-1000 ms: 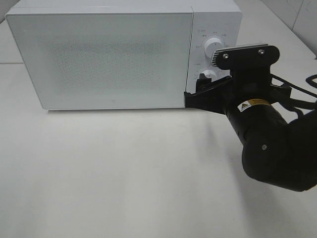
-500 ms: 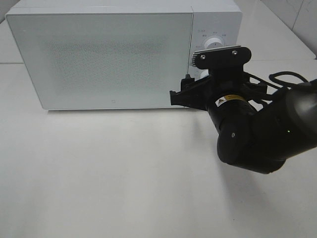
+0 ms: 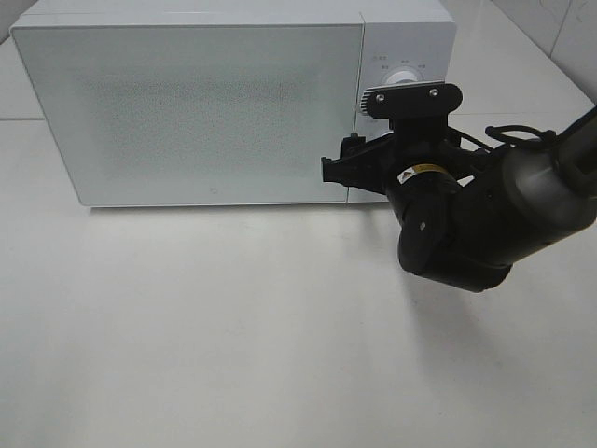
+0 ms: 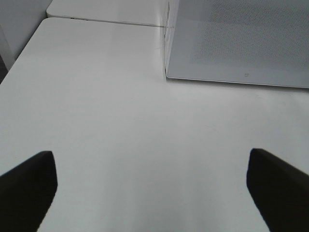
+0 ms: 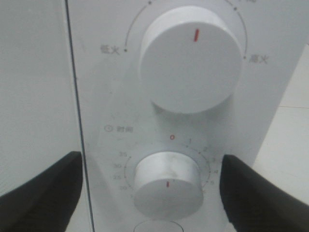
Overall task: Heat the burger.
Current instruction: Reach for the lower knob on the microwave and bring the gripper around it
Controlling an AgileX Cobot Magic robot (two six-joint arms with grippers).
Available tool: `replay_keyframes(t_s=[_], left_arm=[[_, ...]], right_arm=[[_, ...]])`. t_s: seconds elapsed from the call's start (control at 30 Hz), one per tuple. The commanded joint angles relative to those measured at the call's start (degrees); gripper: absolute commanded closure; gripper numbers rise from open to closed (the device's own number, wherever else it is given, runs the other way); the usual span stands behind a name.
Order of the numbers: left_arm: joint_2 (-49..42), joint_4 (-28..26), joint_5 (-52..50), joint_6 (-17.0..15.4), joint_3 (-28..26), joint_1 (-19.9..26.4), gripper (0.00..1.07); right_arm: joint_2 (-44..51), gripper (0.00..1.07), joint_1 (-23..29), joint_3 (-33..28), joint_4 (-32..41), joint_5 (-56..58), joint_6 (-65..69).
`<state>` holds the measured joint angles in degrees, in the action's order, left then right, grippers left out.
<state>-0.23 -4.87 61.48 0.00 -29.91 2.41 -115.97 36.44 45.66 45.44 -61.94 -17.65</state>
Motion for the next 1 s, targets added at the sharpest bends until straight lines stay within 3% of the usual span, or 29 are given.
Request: replay_keyframes(t_s=[0.03,0.37,0.53,0.6,0.63,0.7,0.73,0.8,1.0], left_arm=[[-1.09,0.00,0.00,0.00,0.17,0.06,0.06],[-1.09,0.00,0.00,0.00,0.17,0.06,0.06],[-1.09,0.00,0.00,0.00,0.17,0.06,0.06],[-1.09,0.00,0.00,0.00,0.17,0.06,0.06],[-1.09,0.00,0.00,0.00,0.17,0.06,0.06],[-1.09,0.00,0.00,0.00,0.17,0.06,0.06],[-1.09,0.00,0.00,0.00,0.17,0.06,0.06],[-1.09,0.00,0.00,0.00,0.17,0.06,0.06],[-1.09,0.00,0.00,0.00,0.17,0.06,0.06]], right_arm=[[-1.15,0.31,-1.03,1.49,-1.20,0.40,2.01],[-2.46,0.34,-1.03,2.81,-0.97,0.17,2.52],[-2.46,0.43,-1.03,2.81,-0.97,-0.40,2.52],[-2.46,0.59,-1.03,2.81,-0.97,-0.40,2.52],[-2.46,0.59,-1.03,2.81,-0.97,-0.40,2.52],[-2.46,0.90,-1.03,2.81,-1.09,-0.52,2.52],[-2.46,0.90,-1.03,2.81,-1.09,-0.52,2.52],[-2.46,1.07,-0.97,2.81,-1.20,-0.57,2.52],[-2.46,1.07,-0.86,2.81,-1.20,-2.29,3.27]])
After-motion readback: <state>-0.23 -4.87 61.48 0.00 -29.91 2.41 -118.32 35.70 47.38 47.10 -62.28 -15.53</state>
